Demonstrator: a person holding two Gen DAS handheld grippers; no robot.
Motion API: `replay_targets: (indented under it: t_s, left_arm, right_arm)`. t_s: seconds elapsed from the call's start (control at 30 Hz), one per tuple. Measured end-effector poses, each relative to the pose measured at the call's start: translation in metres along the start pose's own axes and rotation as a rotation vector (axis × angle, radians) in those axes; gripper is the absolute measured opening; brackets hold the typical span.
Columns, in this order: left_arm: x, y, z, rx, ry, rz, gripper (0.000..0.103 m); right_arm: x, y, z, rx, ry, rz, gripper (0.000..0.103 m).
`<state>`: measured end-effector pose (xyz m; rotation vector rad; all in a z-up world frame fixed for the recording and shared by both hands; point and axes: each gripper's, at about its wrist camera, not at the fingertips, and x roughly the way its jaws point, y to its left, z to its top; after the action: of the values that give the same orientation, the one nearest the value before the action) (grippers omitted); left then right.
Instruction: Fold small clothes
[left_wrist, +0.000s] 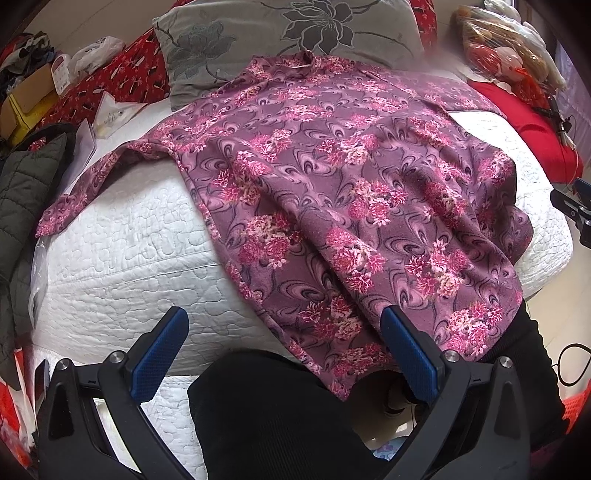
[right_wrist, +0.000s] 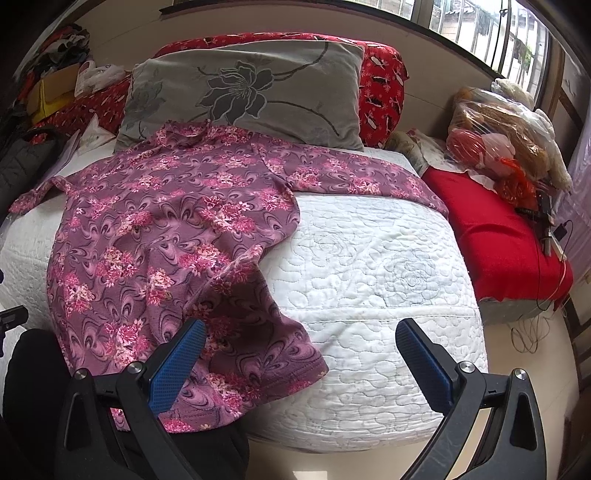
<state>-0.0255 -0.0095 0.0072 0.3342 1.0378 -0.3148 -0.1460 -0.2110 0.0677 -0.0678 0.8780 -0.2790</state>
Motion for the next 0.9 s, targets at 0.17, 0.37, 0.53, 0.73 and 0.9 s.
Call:
replay_targets:
  t_s: [0.17,0.37,0.53,0.73,0.9]
  left_arm:
    - [0.0019,0.0007,-0.0006,-0.004,0.006,-0.005,0.103]
    - [0.0031,0.0006,-0.0008,-0.006,0.009,-0.007,0.103]
    - [0.0046,0.0004,-0.0012,-0.007,0.010,-0.008,0.103]
    - [0.0061,0.0007,-0.0011,-0.010,0.010,-0.010,0.103]
    - [0.0093,0.0021,0.0006,-0.020,0.017,-0.017,0.103]
  right_arm:
    - [0.0001,0.0000,-0.0001,0.000,0.001,0.000,0.102]
    - [0.0025,0.0019,-0.0014,0.000,0.008,0.006,0.102]
    - [0.0030,0.0037,-0.0017,-0.001,0.008,0.008,0.102]
    - [0.0051,0.0054,-0.0022,0.001,0.012,0.011,0.102]
    - [0.0067,0.0061,-0.0024,0.001,0.016,0.016,0.102]
